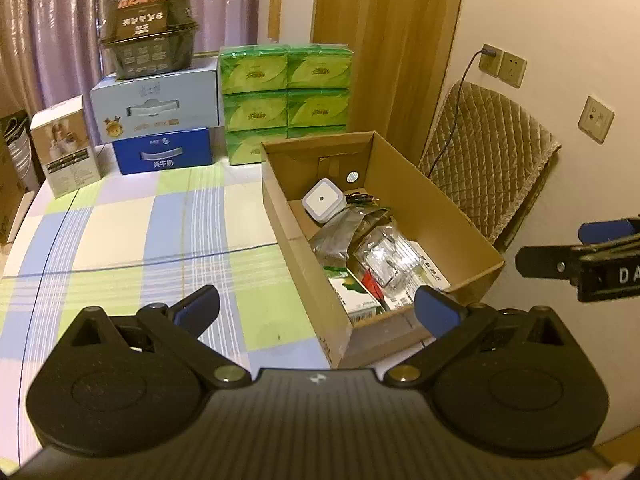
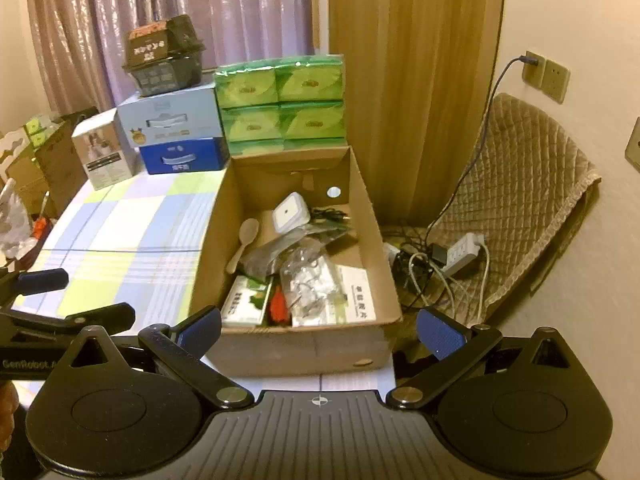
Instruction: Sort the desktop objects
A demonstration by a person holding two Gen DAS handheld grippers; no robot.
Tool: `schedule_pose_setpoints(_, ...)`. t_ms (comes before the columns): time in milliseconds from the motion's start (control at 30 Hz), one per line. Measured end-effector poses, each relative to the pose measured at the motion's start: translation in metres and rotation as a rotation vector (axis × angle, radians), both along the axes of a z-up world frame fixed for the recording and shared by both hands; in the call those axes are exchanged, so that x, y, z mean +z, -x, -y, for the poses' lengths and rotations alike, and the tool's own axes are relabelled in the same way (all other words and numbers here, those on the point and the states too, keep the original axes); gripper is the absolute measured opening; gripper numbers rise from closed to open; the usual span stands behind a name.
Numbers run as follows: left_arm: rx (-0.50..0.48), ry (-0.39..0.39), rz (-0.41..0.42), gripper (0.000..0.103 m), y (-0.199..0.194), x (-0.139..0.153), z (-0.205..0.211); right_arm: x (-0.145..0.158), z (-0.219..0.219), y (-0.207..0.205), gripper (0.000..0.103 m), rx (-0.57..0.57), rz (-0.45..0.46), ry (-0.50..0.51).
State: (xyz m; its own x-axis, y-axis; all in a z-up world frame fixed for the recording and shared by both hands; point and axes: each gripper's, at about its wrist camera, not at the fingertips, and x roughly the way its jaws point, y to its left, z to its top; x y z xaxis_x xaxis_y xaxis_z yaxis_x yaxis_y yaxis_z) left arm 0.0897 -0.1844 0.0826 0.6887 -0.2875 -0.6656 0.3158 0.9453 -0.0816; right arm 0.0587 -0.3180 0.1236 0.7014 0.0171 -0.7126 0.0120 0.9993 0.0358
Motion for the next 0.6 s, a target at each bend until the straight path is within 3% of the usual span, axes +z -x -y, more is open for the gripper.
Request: schedule_pose_setpoints(600,0.029,0.056,0.011,0.102,0.062,0.015,-0.033,0.009,-0.033,0.064,0.101,0.014,0.034,-0.015)
